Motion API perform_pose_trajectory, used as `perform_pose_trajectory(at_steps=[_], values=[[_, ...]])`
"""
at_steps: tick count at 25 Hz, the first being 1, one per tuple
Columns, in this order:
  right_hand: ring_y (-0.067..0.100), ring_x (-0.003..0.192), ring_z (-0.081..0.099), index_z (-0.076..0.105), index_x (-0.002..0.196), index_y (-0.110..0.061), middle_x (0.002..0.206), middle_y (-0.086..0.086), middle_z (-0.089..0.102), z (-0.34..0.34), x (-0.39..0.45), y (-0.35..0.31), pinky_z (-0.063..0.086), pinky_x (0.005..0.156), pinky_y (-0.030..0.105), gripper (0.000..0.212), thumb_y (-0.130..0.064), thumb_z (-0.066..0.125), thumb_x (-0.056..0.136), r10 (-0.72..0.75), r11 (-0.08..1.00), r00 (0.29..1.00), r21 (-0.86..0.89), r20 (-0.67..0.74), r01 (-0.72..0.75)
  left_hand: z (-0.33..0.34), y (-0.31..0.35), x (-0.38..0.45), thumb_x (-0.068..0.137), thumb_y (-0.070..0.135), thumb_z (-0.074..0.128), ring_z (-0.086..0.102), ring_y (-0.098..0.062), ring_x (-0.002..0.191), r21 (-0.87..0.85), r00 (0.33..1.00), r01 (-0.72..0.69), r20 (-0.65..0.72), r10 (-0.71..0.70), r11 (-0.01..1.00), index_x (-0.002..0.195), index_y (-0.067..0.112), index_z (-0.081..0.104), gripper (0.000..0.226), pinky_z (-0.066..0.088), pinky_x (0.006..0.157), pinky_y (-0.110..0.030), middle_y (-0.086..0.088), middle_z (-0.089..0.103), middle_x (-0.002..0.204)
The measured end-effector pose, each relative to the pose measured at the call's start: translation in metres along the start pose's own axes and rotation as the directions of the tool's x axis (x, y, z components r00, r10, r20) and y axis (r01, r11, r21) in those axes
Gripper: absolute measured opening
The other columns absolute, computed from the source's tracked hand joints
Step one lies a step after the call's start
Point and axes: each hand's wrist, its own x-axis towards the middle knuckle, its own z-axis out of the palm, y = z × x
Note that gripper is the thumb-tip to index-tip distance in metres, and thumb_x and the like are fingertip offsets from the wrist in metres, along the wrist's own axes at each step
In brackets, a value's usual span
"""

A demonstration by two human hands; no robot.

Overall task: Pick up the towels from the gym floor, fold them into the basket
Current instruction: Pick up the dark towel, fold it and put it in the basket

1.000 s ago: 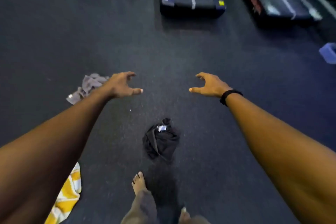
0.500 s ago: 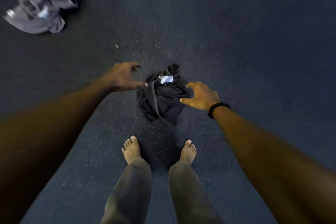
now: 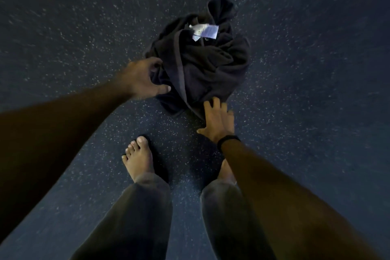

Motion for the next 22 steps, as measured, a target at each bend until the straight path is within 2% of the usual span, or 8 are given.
perform_pose_trajectory(at_steps=[3,5,6,8,11,15,20,22], values=[[0.033,0.116,0.044,0.045,0.129,-0.014,0.135,0.011,0.038,-0.002,0.003,0.0,0.043,0.09,0.046,0.04,-0.018,0.058,0.091,0.01,1.0,0.991,-0.017,-0.135,-0.013,-0.002,0.002,-0.003,0.077,0.036,0.076,0.045,-0.028,0.13,0.013,1.0,-0.02,0.004,0.02,1.0,0.147,0.018,0.032,0.084,0.038,0.103,-0.037,-0.009,0.047,0.144],[0.033,0.105,0.051,0.047,0.121,-0.009,0.12,0.013,0.05,-0.034,-0.007,0.011,0.044,0.079,0.044,0.028,-0.01,0.05,0.093,0.019,0.984,0.983,0.179,-0.18,0.014,-0.018,0.015,-0.01,0.076,0.038,0.077,0.046,-0.028,0.129,0.023,0.999,-0.031,-0.017,0.032,0.999,0.146,0.019,0.033,0.084,0.038,0.103,-0.039,-0.008,0.047,0.143],[0.033,0.095,0.053,0.047,0.118,-0.007,0.109,0.013,0.054,-0.059,-0.016,0.017,0.04,0.071,0.043,0.024,-0.006,0.047,0.094,0.012,0.955,0.979,0.291,-0.205,0.049,-0.031,0.027,-0.017,0.076,0.039,0.077,0.046,-0.029,0.129,0.032,0.999,-0.039,-0.034,0.04,0.999,0.145,0.019,0.034,0.084,0.039,0.104,-0.04,-0.008,0.047,0.143],[0.028,0.073,0.045,0.045,0.105,-0.009,0.087,0.011,0.049,-0.122,-0.038,0.032,0.03,0.06,0.038,0.014,0.0,0.043,0.095,-0.012,0.898,0.968,0.424,-0.252,0.121,-0.066,0.061,-0.036,0.075,0.043,0.077,0.045,-0.03,0.129,0.044,0.995,-0.069,-0.073,0.072,0.997,0.145,0.018,0.034,0.086,0.04,0.105,-0.043,-0.009,0.047,0.143],[0.023,0.062,0.037,0.041,0.088,-0.013,0.074,0.008,0.043,-0.231,-0.071,0.051,0.026,0.053,0.039,0.011,-0.007,0.044,0.098,-0.018,0.847,0.923,0.484,-0.385,0.218,-0.131,0.126,-0.074,0.072,0.048,0.077,0.046,-0.028,0.129,0.04,0.981,-0.138,-0.135,0.142,0.99,0.146,0.019,0.033,0.091,0.042,0.104,-0.044,-0.007,0.047,0.142],[0.033,0.067,0.053,0.053,0.083,-0.007,0.074,0.015,0.057,-0.418,-0.159,0.083,0.042,0.058,0.045,0.02,-0.017,0.046,0.099,-0.032,0.84,0.812,0.425,-0.582,0.337,-0.254,0.251,-0.163,0.07,0.053,0.075,0.051,-0.026,0.125,0.122,0.911,-0.287,-0.272,0.31,0.95,0.144,0.02,0.037,0.09,0.043,0.103,-0.039,-0.007,0.052,0.138],[0.028,0.074,0.057,0.058,0.085,-0.013,0.079,0.011,0.062,-0.64,-0.333,0.127,0.046,0.066,0.041,0.018,-0.02,0.048,0.097,-0.11,0.876,0.687,0.257,-0.719,0.409,-0.4,0.403,-0.307,0.07,0.056,0.074,0.049,-0.023,0.127,0.19,0.779,-0.433,-0.413,0.472,0.881,0.144,0.025,0.036,0.089,0.042,0.104,-0.042,-0.003,0.05,0.139],[0.027,0.076,0.059,0.061,0.087,-0.012,0.08,0.011,0.064,-0.715,-0.415,0.145,0.046,0.069,0.04,0.017,-0.019,0.05,0.097,-0.122,0.892,0.605,0.18,-0.787,0.414,-0.446,0.458,-0.373,0.069,0.056,0.075,0.049,-0.021,0.126,0.204,0.715,-0.489,-0.462,0.524,0.848,0.143,0.026,0.038,0.088,0.041,0.105,-0.04,-0.001,0.053,0.136]])
